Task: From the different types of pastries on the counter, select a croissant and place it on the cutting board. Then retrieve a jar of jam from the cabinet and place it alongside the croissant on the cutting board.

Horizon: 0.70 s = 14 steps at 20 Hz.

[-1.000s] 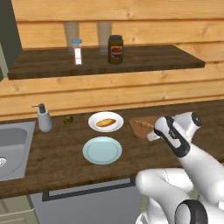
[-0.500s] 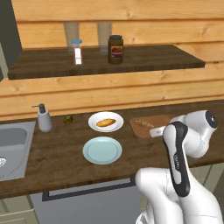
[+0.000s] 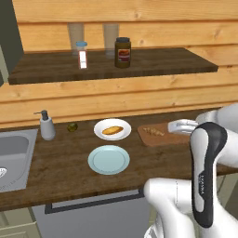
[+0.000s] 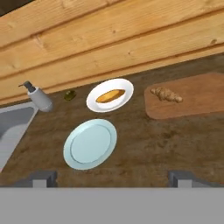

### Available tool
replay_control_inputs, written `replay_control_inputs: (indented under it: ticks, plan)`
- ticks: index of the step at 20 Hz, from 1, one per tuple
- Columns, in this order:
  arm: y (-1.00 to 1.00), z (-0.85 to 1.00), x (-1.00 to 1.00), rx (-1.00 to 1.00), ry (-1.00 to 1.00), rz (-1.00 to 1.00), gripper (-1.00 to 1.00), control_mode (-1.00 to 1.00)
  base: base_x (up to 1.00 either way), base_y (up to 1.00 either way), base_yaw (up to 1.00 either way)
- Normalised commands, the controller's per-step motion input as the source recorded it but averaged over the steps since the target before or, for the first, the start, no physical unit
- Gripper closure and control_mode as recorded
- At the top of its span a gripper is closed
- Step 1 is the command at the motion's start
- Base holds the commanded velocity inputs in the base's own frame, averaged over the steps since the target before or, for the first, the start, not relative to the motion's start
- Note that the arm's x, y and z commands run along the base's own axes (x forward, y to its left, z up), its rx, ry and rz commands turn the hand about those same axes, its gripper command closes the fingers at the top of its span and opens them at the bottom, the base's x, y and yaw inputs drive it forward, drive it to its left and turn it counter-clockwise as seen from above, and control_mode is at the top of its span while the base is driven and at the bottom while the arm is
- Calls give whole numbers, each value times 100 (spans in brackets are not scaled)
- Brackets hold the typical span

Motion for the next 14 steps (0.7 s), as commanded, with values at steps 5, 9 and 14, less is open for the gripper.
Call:
replay_control_inputs:
  ticks: [5,9,14]
  plan:
    - [76,-2,-100,6,-36,-20,-100,-100,0,0,0]
    - [99,-16,-100,-2,-21,-4,-100,-100,0,0,0]
    - [19,-3,-98,1,-8,0,-100,-100,0,0,0]
